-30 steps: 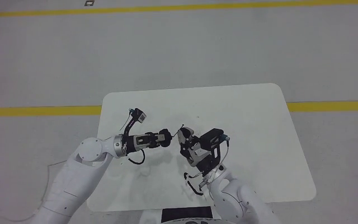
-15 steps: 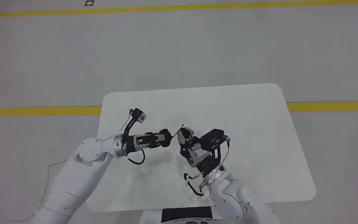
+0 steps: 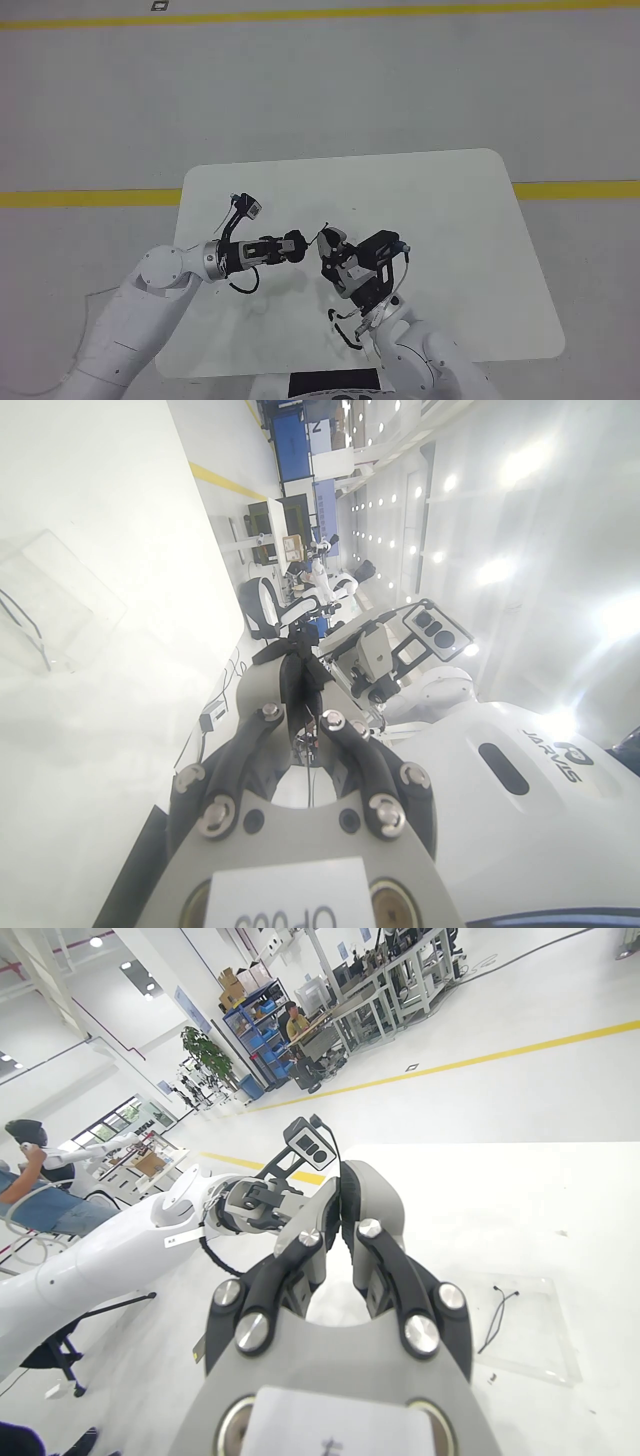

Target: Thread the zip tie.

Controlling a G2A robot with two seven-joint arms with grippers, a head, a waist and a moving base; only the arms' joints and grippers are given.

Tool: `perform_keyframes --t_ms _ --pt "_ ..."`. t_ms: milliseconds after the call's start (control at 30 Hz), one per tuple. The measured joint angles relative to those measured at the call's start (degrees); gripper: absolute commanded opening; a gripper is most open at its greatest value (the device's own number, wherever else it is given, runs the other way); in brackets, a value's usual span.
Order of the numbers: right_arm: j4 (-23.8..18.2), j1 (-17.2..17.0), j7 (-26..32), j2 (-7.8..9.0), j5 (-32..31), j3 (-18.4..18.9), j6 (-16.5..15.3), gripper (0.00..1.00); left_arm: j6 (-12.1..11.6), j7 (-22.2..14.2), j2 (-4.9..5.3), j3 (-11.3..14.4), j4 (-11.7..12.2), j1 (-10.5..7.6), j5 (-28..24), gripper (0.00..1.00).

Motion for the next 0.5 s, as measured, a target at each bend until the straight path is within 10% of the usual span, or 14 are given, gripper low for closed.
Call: perform_keyframes --t_ms 500 --pt "0.3 0.4 -0.2 0.13 -0.1 -0.6 0.6 0.0 0.0 0.0 0.0 0.0 0.0 0.0 0.0 0.0"
